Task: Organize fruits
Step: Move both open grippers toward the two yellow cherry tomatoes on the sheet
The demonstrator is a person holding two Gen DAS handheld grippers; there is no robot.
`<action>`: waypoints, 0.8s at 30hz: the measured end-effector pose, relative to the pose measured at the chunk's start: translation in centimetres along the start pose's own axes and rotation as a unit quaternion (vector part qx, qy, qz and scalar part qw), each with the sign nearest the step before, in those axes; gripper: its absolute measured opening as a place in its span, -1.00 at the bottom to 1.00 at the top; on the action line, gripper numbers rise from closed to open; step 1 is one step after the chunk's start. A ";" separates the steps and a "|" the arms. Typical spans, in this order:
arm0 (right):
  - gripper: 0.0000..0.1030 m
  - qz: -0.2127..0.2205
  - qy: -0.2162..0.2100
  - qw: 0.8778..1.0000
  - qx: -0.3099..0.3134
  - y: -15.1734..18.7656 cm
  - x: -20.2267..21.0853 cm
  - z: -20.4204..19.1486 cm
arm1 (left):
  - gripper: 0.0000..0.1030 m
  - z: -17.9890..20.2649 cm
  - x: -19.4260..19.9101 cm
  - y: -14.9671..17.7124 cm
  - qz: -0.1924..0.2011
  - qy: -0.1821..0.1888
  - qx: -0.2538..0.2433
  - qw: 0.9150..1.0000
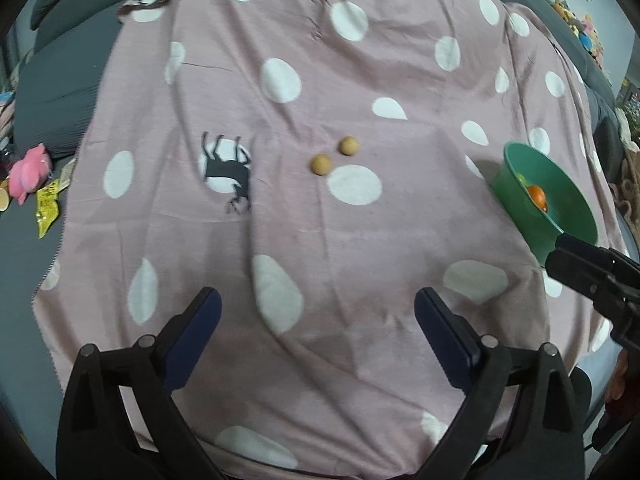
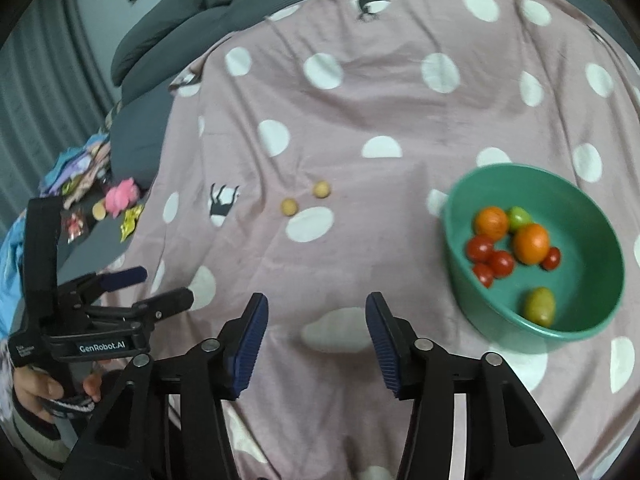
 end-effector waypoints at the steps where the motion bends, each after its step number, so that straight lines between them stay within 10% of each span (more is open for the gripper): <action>1: 0.08 -0.003 -0.002 1.000 0.006 -0.1 -0.2 -0.5 | 0.92 -0.3 0.2 0.0 0.004 -0.003 0.003 1.000; 24: 0.10 -0.017 -0.011 0.999 0.043 -2.4 -2.7 -4.3 | 0.96 -3.6 1.1 -0.8 0.022 0.004 0.044 0.999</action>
Point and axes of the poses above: each gripper's, at about its wrist camera, not at the fingertips, and x roughly against the way its jaws point, z to its right, y to its underside, the point moved 2 cm from there along -x, roughly the way its jaws point, and after that the axes turned 2 degrees about -y, right-handed, at the moved point
